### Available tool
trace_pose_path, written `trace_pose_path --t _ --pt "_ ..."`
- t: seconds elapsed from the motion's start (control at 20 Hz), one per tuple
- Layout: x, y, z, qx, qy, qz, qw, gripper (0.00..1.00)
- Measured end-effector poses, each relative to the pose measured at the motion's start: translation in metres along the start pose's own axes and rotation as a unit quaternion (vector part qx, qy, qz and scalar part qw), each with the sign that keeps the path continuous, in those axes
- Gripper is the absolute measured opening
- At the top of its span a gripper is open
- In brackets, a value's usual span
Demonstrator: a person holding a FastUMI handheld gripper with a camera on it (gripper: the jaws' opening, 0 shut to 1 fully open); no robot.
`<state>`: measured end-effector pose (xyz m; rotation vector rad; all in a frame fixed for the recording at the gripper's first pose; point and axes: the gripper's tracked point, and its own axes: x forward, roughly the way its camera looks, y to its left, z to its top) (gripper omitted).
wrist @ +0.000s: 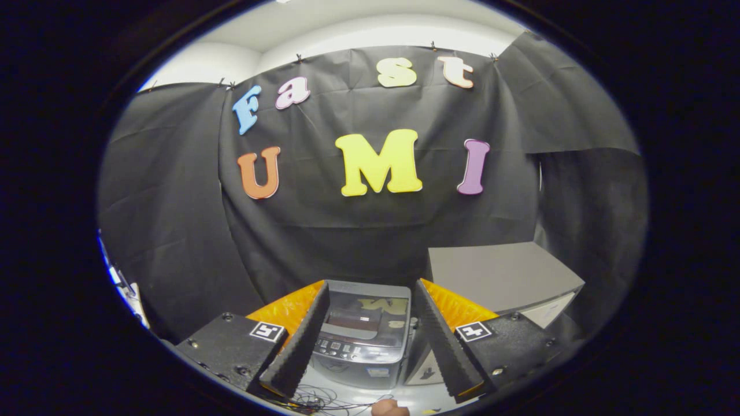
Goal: Put the clothes into the washing machine and then close the washing machine lid.
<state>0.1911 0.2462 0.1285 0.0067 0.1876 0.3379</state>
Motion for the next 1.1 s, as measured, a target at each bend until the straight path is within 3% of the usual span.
trace_pose_path --t 0.6,1.1 --pt "-0.007 -0.013 0.006 0.000 -0.008 -0.011 1.000 0.93" --pt "-0.004 -0.004 0.008 -0.012 -0.008 0.004 1.000 0.93"
